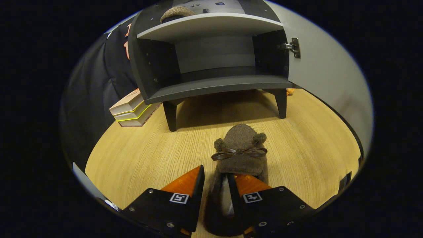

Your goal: Open the shoe cabinet door, grab the shoes and put them into the shoe cabinet, then close the shoe cabinet door.

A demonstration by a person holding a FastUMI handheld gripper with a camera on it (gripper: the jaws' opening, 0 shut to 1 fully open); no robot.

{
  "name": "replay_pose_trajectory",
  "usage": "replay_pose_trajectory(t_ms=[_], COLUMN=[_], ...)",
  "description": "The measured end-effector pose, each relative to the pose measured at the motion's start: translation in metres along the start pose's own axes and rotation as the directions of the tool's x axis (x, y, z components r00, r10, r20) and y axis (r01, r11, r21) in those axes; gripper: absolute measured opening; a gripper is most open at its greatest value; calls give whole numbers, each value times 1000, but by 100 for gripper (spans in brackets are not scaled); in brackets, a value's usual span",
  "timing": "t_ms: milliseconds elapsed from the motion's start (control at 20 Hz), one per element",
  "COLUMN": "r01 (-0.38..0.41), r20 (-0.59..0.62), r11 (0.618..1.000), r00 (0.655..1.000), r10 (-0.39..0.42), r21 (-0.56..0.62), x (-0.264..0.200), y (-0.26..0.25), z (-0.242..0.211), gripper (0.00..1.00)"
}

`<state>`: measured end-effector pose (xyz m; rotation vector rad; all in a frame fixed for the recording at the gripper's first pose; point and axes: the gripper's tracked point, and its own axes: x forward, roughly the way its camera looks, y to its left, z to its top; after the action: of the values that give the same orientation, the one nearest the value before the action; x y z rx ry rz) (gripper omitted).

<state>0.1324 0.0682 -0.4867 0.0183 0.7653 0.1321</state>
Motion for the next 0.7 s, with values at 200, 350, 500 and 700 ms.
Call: replay_pose_trajectory(t_ms=[200,350,500,700], r01=[43,68,56,77], r20=[5,11,5,69], r11=[999,996,994,991], r00=[999,998,998,994], r10=[-44,-69,-56,-85], r21=[24,51,93,109], x=[23,28,22,-10], y=[-6,-10,-11,-19], z=[7,12,19,53], gripper=[37,17,5,3])
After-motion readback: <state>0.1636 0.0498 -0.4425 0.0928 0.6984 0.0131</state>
